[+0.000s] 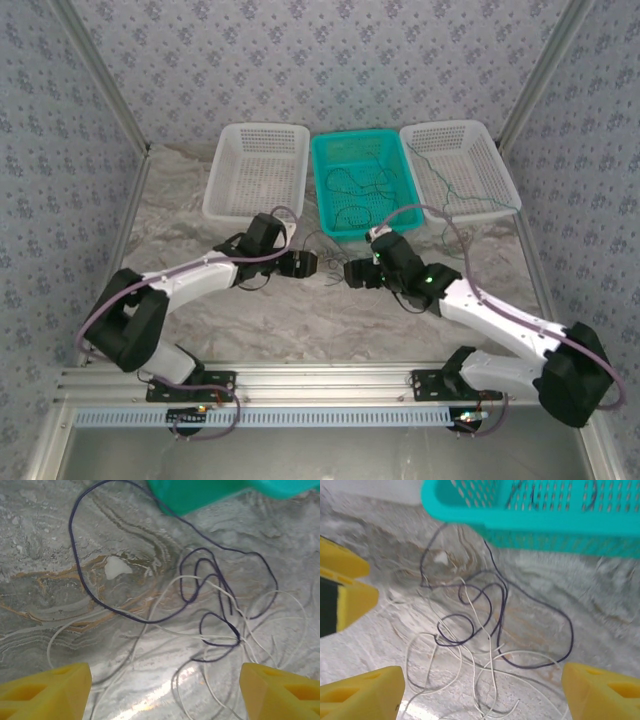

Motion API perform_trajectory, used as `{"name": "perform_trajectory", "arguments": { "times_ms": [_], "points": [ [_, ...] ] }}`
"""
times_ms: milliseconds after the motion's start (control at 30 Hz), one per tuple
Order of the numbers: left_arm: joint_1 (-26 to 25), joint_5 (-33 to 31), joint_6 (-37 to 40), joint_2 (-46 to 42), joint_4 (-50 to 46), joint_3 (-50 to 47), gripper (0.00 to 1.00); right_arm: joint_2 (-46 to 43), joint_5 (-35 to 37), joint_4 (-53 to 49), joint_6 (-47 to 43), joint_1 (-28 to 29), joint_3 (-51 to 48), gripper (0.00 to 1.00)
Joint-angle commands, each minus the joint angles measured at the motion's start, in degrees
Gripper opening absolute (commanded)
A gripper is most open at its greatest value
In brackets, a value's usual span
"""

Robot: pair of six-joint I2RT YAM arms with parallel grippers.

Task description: Untangle the cables

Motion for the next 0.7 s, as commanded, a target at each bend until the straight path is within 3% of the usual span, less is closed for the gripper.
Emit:
{"name": "perform_trajectory", "arguments": {
  "times_ms": [0,200,333,433,533,667],
  "points": [
    [-0.2,-3.1,-4.8,2.8,5.2,1.1,0.77,5.9,2.3,7.2,2.0,1.9,-0.7,0.84],
    [-0.3,-10.2,-9.8,7.7,8.6,1.9,0.80,16.9,6.0,12.2,-5.8,6.3,0.3,0.85],
    [-0.2,-12.2,-10.2,9.5,10.7,2.2,0.82,22.4,4.1,18.6,-7.9,7.2,-1.7,0.78],
    [-0.2,-12.2,-9.9,10.4,11.4,2.6,0.82,26.6,3.6,21.6,-10.1,8.1,-3.1,0.63],
    [-0.2,-12.1,-9.5,9.9,11.4,2.6,0.82,27.8,3.5,23.3,-11.2,9.4,-4.8,0.35],
    [-0.3,-12.0,-8.9,8.4,11.8,1.6,0.82,25.9,2.9,24.1,-10.1,10.8,-8.8,0.09]
  ]
}}
